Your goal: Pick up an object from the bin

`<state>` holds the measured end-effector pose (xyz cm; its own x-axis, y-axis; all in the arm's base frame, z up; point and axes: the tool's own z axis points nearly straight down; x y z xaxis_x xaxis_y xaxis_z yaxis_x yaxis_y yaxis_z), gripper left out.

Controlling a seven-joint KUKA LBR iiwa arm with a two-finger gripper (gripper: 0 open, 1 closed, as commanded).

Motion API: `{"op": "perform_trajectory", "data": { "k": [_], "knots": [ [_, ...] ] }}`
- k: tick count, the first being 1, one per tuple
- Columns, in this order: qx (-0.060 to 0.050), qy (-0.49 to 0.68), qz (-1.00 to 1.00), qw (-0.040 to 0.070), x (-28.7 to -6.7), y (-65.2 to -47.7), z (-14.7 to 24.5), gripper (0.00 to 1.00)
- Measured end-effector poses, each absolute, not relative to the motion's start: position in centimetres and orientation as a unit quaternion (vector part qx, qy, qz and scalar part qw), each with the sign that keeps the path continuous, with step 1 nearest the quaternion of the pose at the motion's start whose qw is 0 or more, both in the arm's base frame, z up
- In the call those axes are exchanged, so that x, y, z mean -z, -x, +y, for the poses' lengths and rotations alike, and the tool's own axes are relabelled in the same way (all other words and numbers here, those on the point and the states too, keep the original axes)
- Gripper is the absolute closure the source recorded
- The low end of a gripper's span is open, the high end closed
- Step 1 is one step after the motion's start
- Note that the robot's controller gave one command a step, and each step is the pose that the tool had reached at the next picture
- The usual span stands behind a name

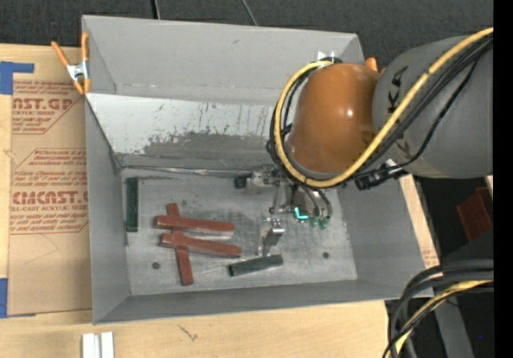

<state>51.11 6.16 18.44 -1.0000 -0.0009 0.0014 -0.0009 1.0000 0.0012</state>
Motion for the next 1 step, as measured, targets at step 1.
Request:
{"op": "perform_trajectory", "data": {
  "k": [1],
  "knots": [
    [0.001, 0.000, -1.000, 0.000, -18.50, -51.17, 6.13, 0.00]
  ]
}}
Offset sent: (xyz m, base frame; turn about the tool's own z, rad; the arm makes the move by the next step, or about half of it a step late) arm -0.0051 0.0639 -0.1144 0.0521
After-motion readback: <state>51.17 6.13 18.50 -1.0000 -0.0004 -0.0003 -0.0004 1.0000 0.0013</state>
